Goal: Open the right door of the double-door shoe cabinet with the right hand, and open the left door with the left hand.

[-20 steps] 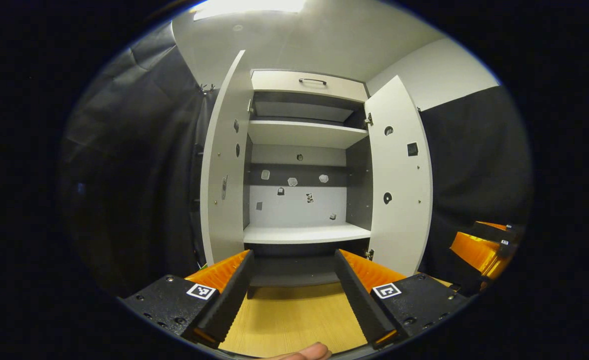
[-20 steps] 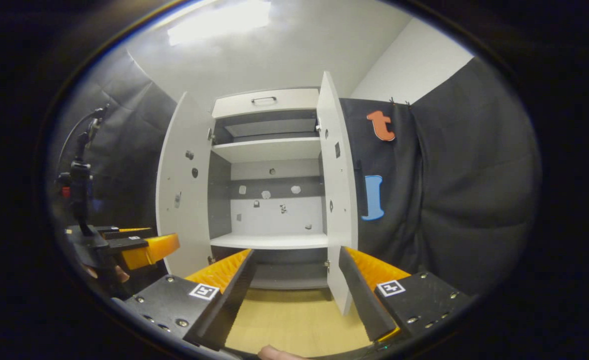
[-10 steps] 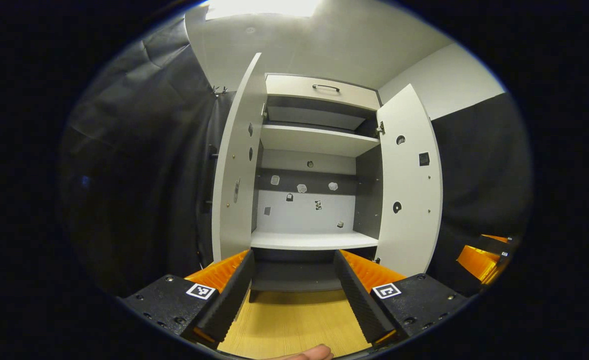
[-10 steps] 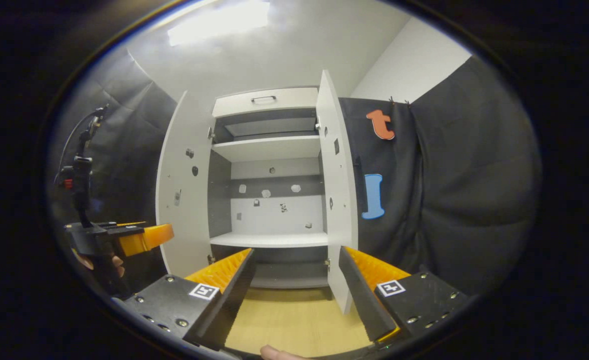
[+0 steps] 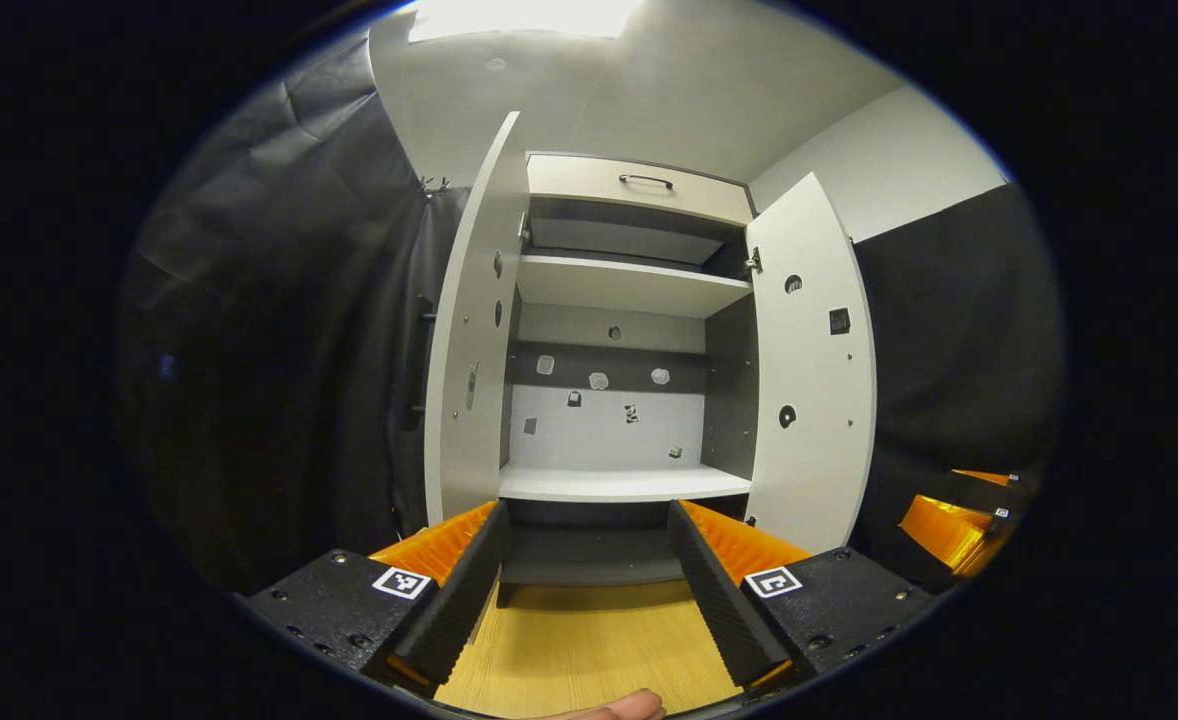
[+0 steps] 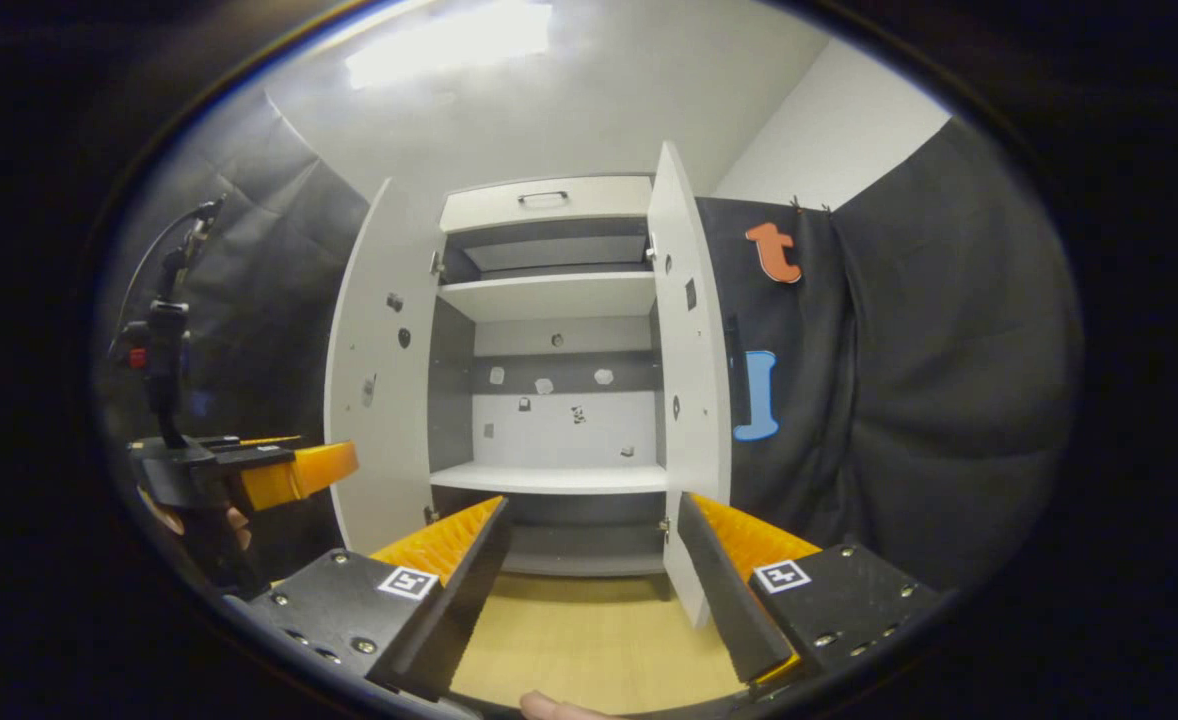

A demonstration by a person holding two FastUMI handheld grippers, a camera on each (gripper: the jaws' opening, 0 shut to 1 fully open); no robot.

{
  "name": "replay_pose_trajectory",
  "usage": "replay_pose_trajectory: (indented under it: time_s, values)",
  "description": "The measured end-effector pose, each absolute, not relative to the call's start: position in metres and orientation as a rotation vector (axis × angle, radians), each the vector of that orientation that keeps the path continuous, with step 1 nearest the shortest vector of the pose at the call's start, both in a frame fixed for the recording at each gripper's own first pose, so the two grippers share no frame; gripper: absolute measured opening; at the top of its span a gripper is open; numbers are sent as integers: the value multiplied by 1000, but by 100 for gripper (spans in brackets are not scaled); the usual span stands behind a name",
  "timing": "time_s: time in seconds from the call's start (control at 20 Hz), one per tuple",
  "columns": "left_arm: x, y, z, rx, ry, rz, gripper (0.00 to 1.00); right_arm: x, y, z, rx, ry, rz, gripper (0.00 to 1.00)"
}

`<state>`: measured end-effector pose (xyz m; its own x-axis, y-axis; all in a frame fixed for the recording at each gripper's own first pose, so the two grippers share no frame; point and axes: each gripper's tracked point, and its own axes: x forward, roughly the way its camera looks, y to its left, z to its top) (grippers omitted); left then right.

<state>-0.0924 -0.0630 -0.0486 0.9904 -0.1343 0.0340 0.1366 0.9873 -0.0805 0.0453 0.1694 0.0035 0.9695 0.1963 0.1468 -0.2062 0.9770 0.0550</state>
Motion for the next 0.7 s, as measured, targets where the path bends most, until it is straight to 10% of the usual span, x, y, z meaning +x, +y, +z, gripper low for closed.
replay_pose_trajectory:
  time_s: [0.7]
  values:
    - [-98, -71, -52, -103, -20, -156, 96, 52, 173, -6, 99, -135, 222, 99]
